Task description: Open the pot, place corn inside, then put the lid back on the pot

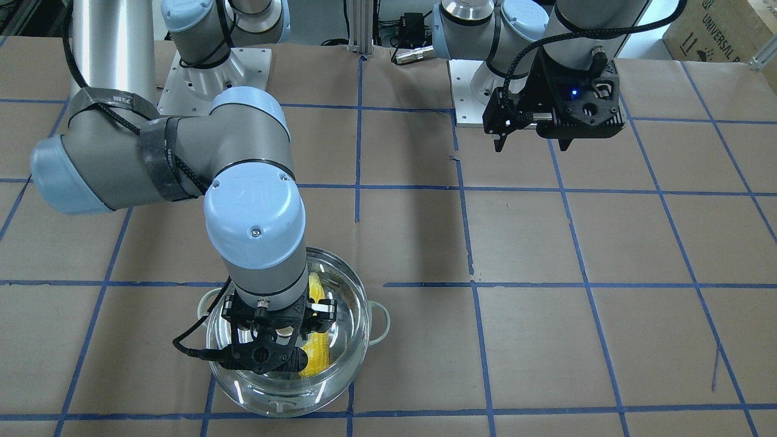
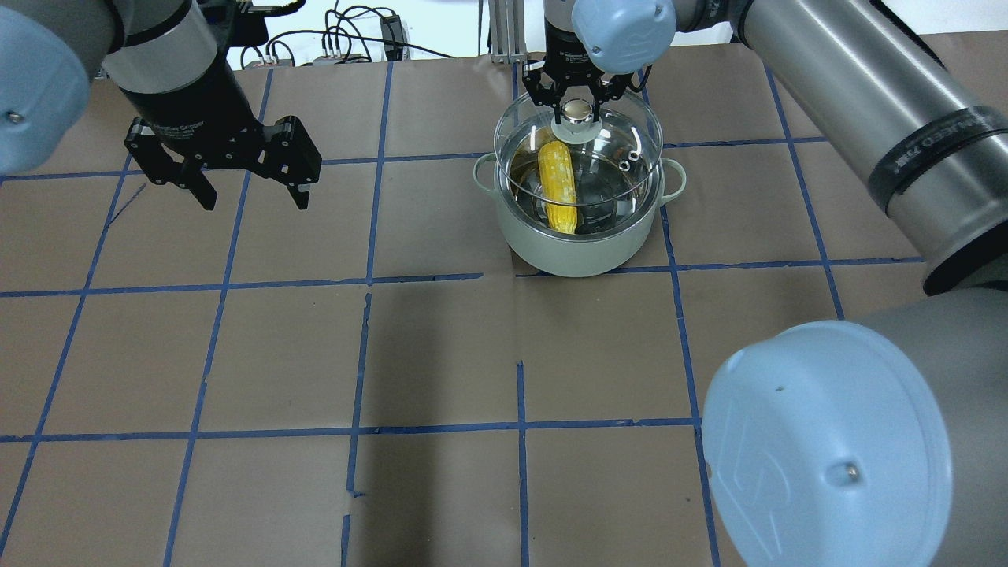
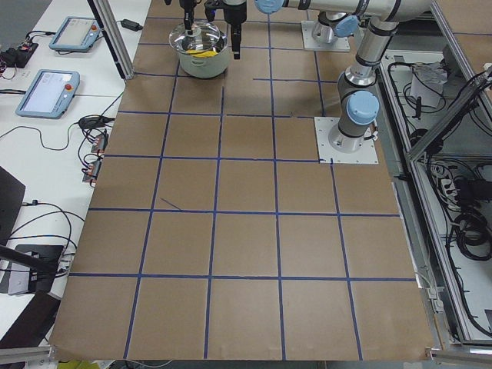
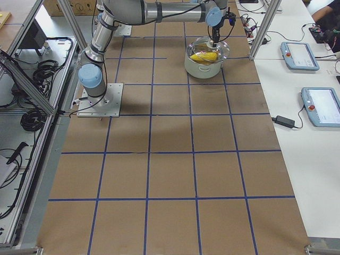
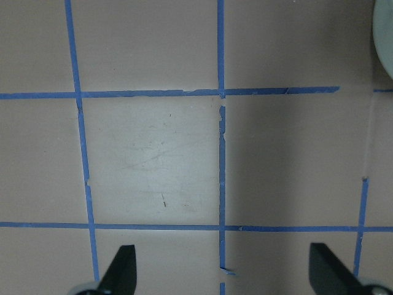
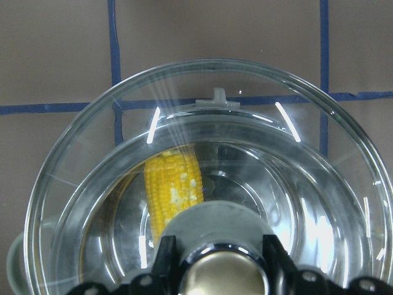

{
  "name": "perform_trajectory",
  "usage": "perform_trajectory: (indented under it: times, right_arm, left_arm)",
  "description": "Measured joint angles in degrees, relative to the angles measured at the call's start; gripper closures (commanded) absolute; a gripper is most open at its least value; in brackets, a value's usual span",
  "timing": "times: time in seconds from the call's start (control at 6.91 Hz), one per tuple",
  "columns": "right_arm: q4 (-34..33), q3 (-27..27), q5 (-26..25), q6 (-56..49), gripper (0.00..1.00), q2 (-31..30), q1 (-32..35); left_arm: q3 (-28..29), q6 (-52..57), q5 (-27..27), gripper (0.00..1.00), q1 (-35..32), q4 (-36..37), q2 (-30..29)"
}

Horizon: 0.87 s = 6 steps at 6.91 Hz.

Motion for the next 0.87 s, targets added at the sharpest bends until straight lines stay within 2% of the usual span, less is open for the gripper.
perform_trajectory:
  times: [0.43, 0.87]
  right_arm:
    - [0.0, 1.9, 0.0, -0.1, 0.93, -1.1, 0.1]
    - [-0.1, 5.3, 0.0, -0.8, 0.93, -3.3, 0.0]
  left_arm:
    - [1.8, 3.9, -2.0, 0.02, 4.9, 0.8, 0.1]
    - [2.4, 4.4, -2.3, 0.01, 5.1, 2.4, -0.2]
